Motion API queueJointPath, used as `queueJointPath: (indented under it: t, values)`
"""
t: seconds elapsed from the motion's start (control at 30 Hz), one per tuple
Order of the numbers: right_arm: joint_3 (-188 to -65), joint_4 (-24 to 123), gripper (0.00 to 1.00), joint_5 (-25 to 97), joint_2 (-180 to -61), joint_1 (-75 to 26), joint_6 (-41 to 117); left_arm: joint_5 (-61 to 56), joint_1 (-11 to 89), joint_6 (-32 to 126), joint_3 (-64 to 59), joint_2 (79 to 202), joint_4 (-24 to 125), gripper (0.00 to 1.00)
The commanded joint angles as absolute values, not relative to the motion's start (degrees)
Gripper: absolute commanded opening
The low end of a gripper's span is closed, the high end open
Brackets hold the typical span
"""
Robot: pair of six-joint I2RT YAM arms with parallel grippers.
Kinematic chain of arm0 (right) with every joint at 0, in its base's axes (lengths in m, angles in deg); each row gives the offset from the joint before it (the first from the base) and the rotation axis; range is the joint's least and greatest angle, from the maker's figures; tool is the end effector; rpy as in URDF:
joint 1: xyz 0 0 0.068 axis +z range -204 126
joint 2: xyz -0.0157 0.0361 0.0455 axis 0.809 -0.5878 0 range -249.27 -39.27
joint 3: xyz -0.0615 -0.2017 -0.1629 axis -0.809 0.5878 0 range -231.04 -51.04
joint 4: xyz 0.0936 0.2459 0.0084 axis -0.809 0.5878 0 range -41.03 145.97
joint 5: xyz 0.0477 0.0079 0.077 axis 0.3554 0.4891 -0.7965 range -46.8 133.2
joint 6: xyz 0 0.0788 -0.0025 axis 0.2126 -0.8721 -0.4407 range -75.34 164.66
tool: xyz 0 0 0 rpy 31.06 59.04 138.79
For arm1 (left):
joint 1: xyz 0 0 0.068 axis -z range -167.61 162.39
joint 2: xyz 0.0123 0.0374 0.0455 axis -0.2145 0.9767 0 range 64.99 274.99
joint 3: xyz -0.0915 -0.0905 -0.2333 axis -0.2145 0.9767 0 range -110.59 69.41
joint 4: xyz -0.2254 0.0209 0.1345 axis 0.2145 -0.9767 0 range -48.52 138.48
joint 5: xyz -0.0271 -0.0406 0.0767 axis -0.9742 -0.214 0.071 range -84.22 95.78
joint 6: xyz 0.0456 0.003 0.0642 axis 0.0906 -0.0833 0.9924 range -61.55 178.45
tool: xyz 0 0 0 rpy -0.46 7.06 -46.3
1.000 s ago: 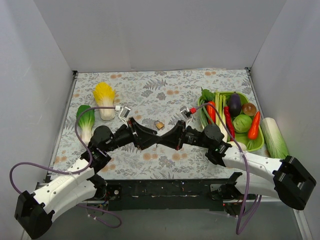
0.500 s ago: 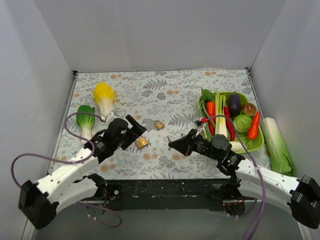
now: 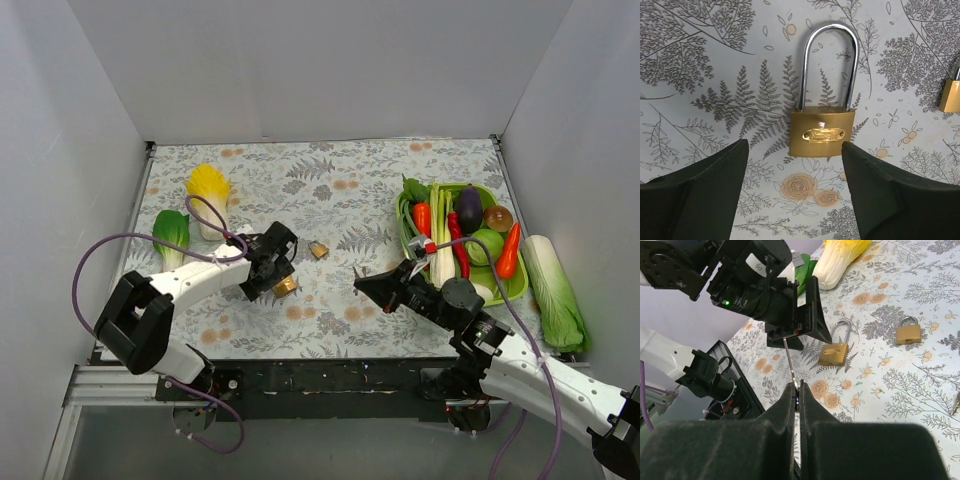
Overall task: Unlock with the key
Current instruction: Adjust the key, then pick up the lock from the center of the board.
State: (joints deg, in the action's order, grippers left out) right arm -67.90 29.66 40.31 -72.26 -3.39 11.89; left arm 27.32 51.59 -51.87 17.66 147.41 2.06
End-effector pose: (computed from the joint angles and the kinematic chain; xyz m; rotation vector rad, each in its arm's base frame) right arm 0.1238 0.1562 0.2506 -0.2976 1.6128 1.1837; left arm 0.2169 -0.1449 0.1608 -1.6276 2.1762 -0.1610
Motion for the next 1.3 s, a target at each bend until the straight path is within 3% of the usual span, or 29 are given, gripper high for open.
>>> queueJointPath:
  t: [0.0,0.47,0.87,0.97,1.13,1.27]
  values:
    - [-66.51,30.16,0.01,40.92,-70.30,-3.64,13.02,26.88,52.11,-47.90,14.31,151.02,5.48,0.74]
    - [-65.63,33.06,0.01,42.15,-66.16,-3.64,13.99,23.28,51.94,-43.77,8.68,161.67,6.56,0.78]
    - [-65.02,34.21,0.01,42.85,-65.81,-3.64,13.28,22.92,51.94,-42.80,8.68,165.72,2.77,0.64]
    - [-64.84,34.03,0.01,42.85,-65.90,-3.64,12.84,22.49,51.94,-42.36,9.20,166.07,3.21,0.55]
    - [-64.40,32.37,0.01,42.07,-68.35,-3.64,12.93,20.64,51.94,-43.23,10.96,161.35,7.16,0.10]
    - [-63.61,27.63,0.01,38.73,-73.62,-3.38,11.36,18.45,51.94,-46.92,9.99,154.23,9.27,0.00]
